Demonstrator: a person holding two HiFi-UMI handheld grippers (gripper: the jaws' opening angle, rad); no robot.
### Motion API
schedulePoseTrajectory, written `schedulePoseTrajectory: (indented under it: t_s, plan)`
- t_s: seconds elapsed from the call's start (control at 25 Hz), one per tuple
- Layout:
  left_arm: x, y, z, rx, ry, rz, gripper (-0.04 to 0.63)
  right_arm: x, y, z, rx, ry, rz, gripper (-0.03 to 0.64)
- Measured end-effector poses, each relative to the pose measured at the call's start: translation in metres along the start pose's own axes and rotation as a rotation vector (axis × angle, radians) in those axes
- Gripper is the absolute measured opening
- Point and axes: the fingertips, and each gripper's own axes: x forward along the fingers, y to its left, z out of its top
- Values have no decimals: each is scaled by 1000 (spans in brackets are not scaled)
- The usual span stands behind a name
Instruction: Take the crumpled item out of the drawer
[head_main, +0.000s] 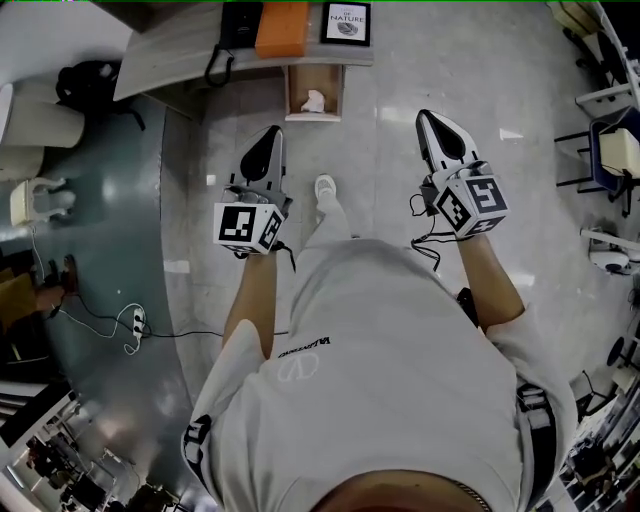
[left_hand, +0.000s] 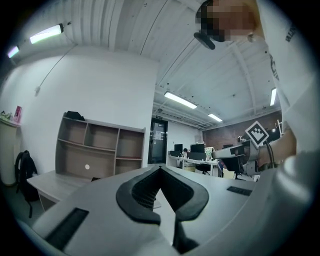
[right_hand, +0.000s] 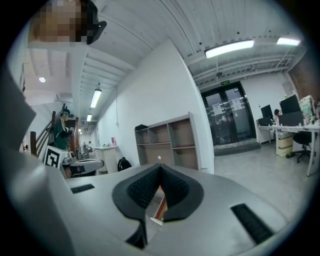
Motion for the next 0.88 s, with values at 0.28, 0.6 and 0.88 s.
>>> schedulePoseTrajectory:
  t_s: [0.28,0.6,0.88]
  plan:
    - [59,55,-44,-30,74,-15,0,94,6,-12,-95,89,69,2]
    - [120,96,-84,-68,137,-58,0,187,-2,-50,-85,184,114,2]
    - [173,122,-132,-74,220,-114,0,250,-14,-86,-42,233,128,2]
